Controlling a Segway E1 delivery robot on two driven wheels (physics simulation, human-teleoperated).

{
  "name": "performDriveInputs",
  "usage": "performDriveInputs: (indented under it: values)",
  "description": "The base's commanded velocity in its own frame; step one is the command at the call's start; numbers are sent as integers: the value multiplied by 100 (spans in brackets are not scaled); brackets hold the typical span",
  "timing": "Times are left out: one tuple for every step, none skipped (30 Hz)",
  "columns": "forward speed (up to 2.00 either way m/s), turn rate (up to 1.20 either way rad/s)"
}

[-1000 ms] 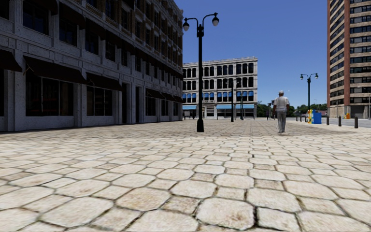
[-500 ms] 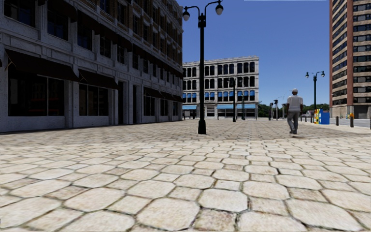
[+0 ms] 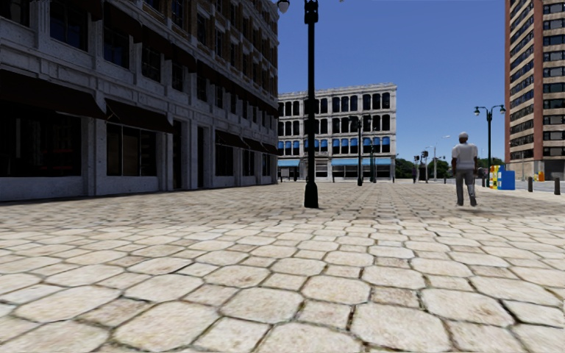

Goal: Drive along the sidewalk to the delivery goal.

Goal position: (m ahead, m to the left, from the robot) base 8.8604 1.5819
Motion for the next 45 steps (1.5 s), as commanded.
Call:
performDriveInputs:
  values:
    - [200,0]
    - [200,0]
    - [200,0]
    - [200,6]
    - [200,16]
    - [200,20]
    - [200,20]
    - [200,21]
    - [200,23]
    - [200,24]
    - [200,25]
    - [200,25]
    - [200,26]
    - [200,28]
    - [200,28]
    - [200,28]
    - [200,28]
    - [200,30]
    - [200,31]
    - [200,32]
    - [200,32]
    - [200,32]
    - [200,33]
    - [200,33]
    - [200,33]
    - [200,33]
    - [200,33]
    - [200,34]
    - [200,35]
    - [200,35]
    - [200,35]
    - [200,35]
    - [200,35]
    - [200,35]
    - [200,35]
    - [200,35]
    - [200,34]
    - [200,21]
    - [200,0]
    - [200,0]
    - [200,0]
    - [200,0]
    - [200,0]
    - [200,0]
    - [200,0]
